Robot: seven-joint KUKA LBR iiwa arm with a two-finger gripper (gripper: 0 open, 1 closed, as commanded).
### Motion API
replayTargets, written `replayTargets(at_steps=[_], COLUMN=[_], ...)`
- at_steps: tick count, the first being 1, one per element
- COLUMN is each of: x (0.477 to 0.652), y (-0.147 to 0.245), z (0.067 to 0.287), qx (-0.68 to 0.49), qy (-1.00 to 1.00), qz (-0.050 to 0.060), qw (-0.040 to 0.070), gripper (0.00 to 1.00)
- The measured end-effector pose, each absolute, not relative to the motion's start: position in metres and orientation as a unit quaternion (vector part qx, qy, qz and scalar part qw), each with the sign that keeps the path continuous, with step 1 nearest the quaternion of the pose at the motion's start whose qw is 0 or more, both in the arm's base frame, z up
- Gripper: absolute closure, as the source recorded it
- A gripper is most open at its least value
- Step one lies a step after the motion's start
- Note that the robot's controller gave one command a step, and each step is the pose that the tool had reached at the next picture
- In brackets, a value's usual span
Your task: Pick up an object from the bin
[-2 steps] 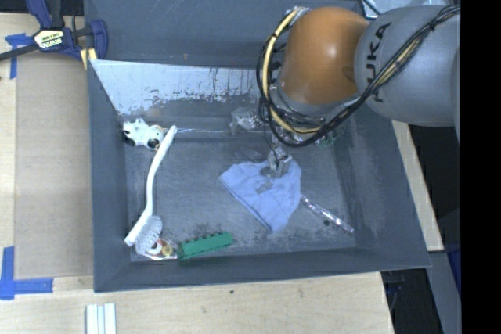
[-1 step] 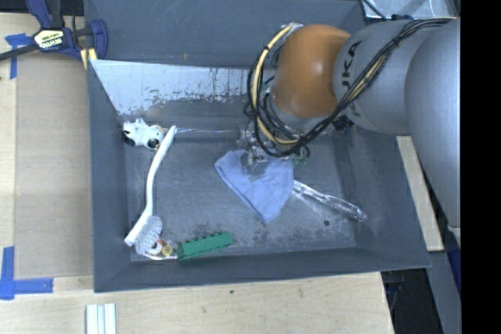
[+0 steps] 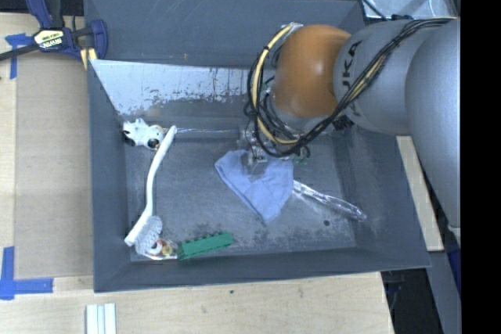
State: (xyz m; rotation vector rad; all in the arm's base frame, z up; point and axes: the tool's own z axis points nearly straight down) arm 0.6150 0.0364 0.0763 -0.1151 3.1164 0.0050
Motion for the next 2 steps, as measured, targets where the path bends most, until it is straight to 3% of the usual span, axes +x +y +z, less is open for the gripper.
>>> replayTargets(at_steps=[1, 2], x=[0.611, 0.615], y=[0.033, 0.044], z=[0.104, 0.126], qx=[-0.039, -0.053], qy=[0.999, 0.998], qz=[0.002, -0.001], qw=[0.007, 0.013], gripper=[1.00, 1.00])
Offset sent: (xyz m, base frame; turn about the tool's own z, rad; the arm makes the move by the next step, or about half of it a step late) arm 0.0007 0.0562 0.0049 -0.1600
